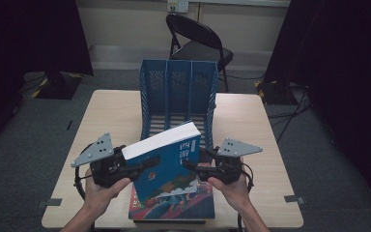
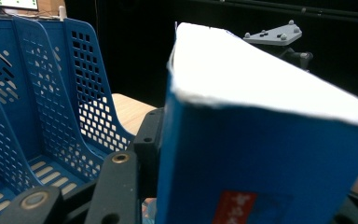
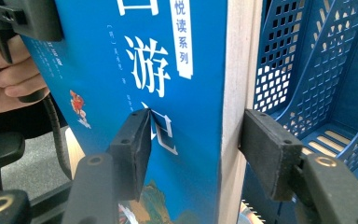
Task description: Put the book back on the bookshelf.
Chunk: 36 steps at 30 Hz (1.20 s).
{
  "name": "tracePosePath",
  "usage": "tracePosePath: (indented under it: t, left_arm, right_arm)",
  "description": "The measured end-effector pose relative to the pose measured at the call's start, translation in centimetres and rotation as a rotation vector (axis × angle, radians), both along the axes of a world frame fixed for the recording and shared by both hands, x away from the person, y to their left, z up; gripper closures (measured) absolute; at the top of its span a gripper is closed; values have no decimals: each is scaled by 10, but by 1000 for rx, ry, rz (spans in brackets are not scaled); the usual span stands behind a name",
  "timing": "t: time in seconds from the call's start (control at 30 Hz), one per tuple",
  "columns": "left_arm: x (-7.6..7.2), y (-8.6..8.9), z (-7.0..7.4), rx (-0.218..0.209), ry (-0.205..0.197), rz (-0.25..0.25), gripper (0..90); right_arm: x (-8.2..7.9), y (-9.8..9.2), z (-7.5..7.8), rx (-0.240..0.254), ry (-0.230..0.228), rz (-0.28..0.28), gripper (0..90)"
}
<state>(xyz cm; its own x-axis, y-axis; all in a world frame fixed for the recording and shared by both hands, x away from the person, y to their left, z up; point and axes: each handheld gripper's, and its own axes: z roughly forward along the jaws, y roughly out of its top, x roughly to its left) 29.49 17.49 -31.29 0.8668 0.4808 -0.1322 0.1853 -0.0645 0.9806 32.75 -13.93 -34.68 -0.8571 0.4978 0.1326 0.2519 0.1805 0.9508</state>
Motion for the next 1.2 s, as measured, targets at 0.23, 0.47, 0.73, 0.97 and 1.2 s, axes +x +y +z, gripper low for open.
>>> tracePosePath:
  t: [0.23,0.47,0.73,0.97,1.2]
  left_arm:
    - [4,-13,-9,61,29,3,534]
    - [4,-14,-11,79,7,51,543]
    - [4,-16,-16,67,10,77,558]
    - [10,-15,-16,65,12,70,570]
    - [19,-15,-14,78,52,89,593]
  right_arm:
    - [1,0,0,-7,-1,-3,433]
    - [3,2,0,-5,0,-12,449]
    - [5,3,-1,-9,7,-17,453]
    - [8,4,-1,-14,14,-29,454]
    - [10,5,-2,-25,22,-46,479]
